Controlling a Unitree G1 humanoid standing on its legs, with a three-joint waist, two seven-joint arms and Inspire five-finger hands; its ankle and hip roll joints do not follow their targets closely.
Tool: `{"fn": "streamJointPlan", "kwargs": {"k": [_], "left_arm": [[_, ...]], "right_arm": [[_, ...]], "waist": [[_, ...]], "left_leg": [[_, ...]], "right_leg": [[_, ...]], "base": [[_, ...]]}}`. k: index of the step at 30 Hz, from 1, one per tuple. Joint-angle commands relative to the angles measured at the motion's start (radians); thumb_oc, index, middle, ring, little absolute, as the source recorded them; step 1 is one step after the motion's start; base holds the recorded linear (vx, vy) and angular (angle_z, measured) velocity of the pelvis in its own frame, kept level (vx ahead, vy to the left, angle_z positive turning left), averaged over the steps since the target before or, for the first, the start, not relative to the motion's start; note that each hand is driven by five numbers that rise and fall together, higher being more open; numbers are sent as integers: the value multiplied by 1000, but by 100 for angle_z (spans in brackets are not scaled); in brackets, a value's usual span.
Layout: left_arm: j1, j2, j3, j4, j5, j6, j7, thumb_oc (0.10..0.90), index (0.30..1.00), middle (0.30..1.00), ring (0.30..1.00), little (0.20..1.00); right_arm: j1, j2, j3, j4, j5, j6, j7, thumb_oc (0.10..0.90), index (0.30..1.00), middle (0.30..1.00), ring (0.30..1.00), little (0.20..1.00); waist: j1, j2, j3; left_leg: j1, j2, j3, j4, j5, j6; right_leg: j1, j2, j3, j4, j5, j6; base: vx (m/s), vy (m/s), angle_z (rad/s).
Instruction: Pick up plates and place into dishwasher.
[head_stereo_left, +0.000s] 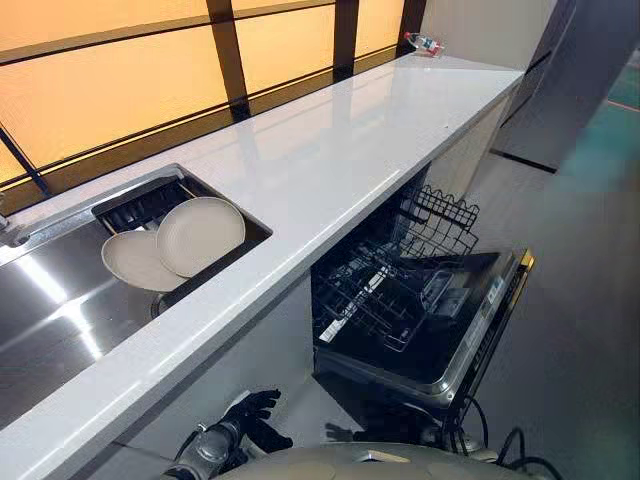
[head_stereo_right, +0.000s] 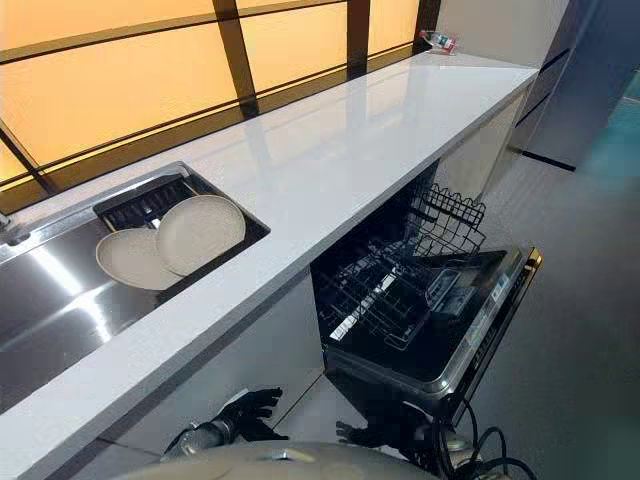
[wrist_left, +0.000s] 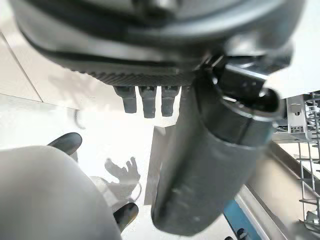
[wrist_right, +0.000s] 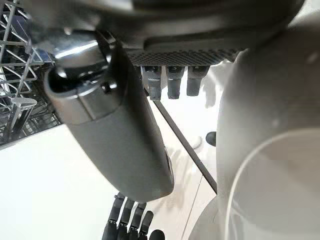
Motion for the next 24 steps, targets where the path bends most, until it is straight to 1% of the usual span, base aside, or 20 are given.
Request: {"fn": "streamJointPlan", "kwargs": {"k": [1,2,4,8,11,19,21,23,24], "left_arm": [[-64,-51,-13,13,-20,-52,7,800,900,900,900,900],[-62,-49,-12,15,-29,-67,18,800,900,900,900,900],[-61,-52,-7,17,-30,-68,17,800,900,900,900,900],[-60,-55,3,21,-29,-51,4,800,900,900,900,900],[-60,-58,3,24,-29,-54,8,800,900,900,900,900],[-61,-63,1,27,-31,-35,0,800,900,900,900,900],[-61,-62,0,27,-40,-36,-17,800,900,900,900,900],[-63,-62,-2,24,-102,-40,-107,800,900,900,900,900],[-68,-61,1,17,-122,-60,-149,800,900,900,900,900]], "right_arm": [[-30,30,27,30,7,-7,21,800,900,900,900,900],[-30,29,22,31,4,-7,24,800,900,900,900,900],[-29,29,18,31,2,-8,24,800,900,900,900,900],[-26,32,18,34,-3,-13,16,800,900,900,900,900],[-26,35,17,35,-8,-13,15,800,900,900,900,900],[-30,39,19,34,-9,-7,10,800,900,900,900,900],[-32,39,19,31,-9,-5,7,800,900,900,900,900],[-35,38,21,29,-9,-3,2,800,900,900,900,900],[-39,37,21,24,-14,5,0,800,900,900,900,900]], "waist": [[-2,-9,79],[-1,-9,78],[0,-10,77],[1,-13,73],[0,-14,72],[0,-15,72],[-1,-15,73],[-4,-13,74],[-6,-12,75]], "left_leg": [[1,-112,-4,7,-55,84],[2,-111,-3,7,-54,84],[3,-112,-3,7,-55,85],[6,-112,-3,7,-55,84],[6,-112,-3,7,-54,83],[5,-113,-4,7,-55,85],[6,-113,-4,7,-56,85],[6,-113,-5,7,-56,84],[8,-113,-5,7,-56,84]], "right_leg": [[25,65,3,22,-28,-6],[26,66,1,23,-27,-7],[28,66,-1,22,-28,-7],[31,67,-2,21,-27,-8],[32,68,0,20,-27,-8],[29,69,6,20,-26,-8],[29,69,7,21,-26,-8],[28,70,12,22,-26,-8],[27,70,15,23,-26,-8]], "base": [[198,27,-6],[0,0,0],[0,0,0],[0,0,0],[0,0,0],[0,0,0],[0,0,0],[0,0,0],[0,0,0]]}}
